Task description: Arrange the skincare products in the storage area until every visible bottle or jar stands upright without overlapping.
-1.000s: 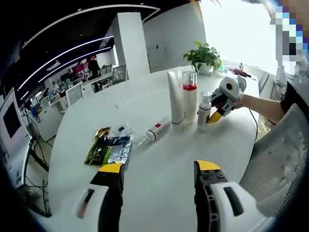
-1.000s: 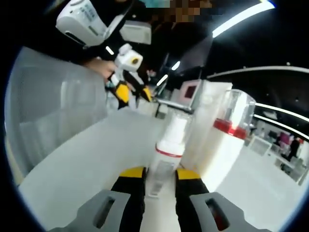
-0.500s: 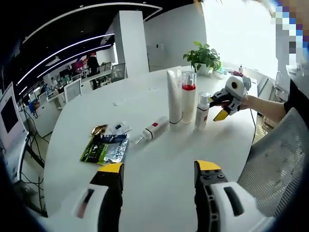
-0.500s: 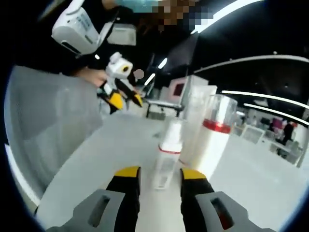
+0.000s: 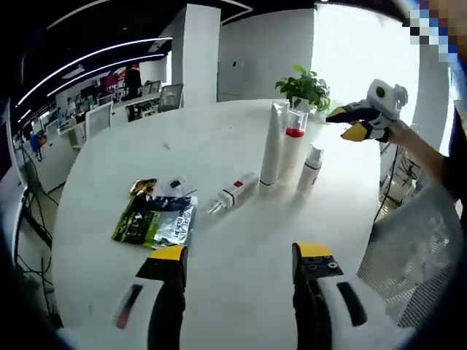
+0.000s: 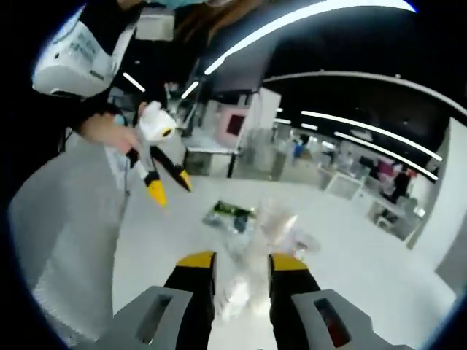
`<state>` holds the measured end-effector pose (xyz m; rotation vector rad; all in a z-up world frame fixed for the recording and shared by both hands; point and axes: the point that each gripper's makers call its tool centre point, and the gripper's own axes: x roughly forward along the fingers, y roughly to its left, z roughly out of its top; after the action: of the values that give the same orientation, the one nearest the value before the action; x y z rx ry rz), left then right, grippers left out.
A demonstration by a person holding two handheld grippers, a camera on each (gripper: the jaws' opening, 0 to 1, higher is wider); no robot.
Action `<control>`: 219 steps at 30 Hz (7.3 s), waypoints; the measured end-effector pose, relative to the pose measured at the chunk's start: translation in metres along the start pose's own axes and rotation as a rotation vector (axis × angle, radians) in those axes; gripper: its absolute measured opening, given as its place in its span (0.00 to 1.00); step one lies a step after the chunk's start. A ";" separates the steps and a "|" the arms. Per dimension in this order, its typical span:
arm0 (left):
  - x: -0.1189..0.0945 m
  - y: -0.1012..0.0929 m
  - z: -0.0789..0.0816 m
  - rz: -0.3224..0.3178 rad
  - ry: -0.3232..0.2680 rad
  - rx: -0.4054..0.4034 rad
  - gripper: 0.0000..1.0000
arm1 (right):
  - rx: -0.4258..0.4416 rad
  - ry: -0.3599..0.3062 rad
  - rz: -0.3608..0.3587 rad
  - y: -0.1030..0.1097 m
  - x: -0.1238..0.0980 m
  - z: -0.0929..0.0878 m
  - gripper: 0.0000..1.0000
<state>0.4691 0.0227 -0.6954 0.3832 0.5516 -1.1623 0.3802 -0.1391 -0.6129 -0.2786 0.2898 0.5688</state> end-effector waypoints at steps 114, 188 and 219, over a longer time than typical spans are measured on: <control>0.093 0.010 -0.026 -0.259 -0.084 0.108 0.20 | -0.201 0.707 -0.048 0.040 0.167 -0.121 0.11; -0.026 -0.009 0.096 -0.285 -0.394 -0.632 0.48 | -0.126 0.129 -0.399 0.046 0.102 0.060 0.11; -0.087 -0.049 0.129 -0.237 -0.513 -0.320 0.22 | -0.303 0.016 -0.415 0.079 0.075 0.098 0.12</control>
<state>0.4255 -0.0011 -0.5400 -0.2607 0.3259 -1.3134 0.4147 -0.0055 -0.5622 -0.6201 0.1528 0.1975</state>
